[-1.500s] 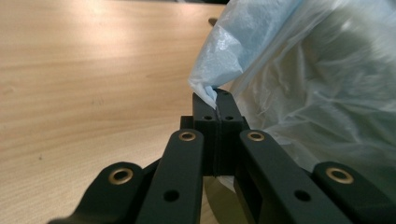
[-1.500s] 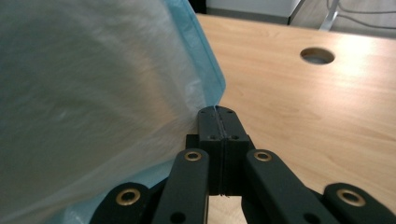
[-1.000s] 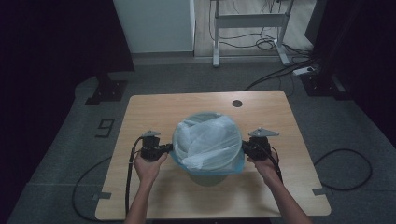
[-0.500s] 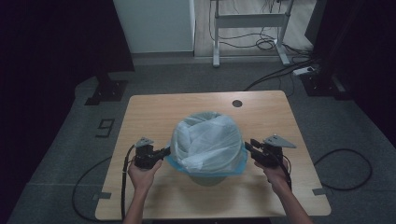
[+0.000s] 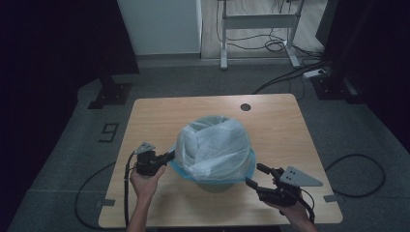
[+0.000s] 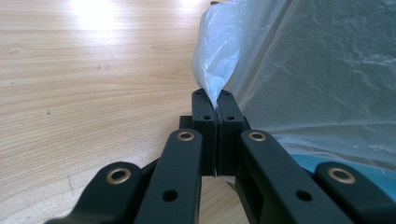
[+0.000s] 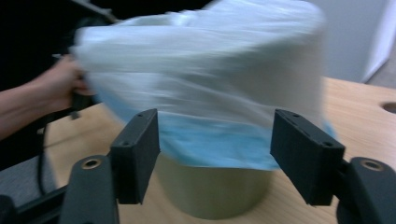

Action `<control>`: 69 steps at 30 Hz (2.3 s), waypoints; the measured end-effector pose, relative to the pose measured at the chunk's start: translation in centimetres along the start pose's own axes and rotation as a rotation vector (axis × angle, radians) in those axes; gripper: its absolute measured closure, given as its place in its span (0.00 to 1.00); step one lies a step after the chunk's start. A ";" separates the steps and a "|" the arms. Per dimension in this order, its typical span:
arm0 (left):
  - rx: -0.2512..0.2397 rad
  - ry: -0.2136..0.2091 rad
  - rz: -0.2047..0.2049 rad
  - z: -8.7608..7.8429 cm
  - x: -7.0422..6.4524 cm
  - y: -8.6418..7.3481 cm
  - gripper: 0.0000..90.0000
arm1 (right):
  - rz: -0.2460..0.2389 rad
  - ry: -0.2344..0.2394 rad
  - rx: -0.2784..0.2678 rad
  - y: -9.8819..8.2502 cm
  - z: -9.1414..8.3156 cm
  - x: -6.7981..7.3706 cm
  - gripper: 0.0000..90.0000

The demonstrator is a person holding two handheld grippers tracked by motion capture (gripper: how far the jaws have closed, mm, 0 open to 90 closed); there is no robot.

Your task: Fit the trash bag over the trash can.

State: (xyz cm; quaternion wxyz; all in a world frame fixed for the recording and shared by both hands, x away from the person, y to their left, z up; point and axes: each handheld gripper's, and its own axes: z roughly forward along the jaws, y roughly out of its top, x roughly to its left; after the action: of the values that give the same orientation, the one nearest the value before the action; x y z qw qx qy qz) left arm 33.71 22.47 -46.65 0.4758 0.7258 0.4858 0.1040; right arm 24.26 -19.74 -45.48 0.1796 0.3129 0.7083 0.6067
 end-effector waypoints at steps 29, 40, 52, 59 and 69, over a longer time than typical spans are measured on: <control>0.078 0.022 -0.016 -0.2 0.6 -1.4 0.99 | -0.018 -0.066 0.270 -5.9 4.6 -0.6 0.98; -0.008 0.078 -0.002 -1.6 0.4 -1.4 0.47 | 0.015 -0.081 0.164 -5.7 3.4 -0.9 0.55; -0.143 -0.050 0.128 -6.5 -0.1 0.1 0.31 | 0.045 -0.099 0.067 -5.1 1.2 -1.6 0.40; -0.138 -0.142 0.263 -6.7 -2.2 3.4 0.33 | 0.087 -0.116 0.052 -5.4 0.2 -2.6 0.40; 0.059 -0.190 0.457 -3.2 -6.1 8.9 0.53 | 0.112 -0.138 0.038 -5.4 -0.4 -3.4 0.42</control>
State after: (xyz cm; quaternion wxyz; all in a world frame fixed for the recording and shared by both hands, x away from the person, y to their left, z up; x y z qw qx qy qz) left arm 34.07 18.82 -36.04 0.4619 0.8370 0.2649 0.1260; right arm 25.27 -22.68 -51.11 0.1878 0.3962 0.6870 0.5794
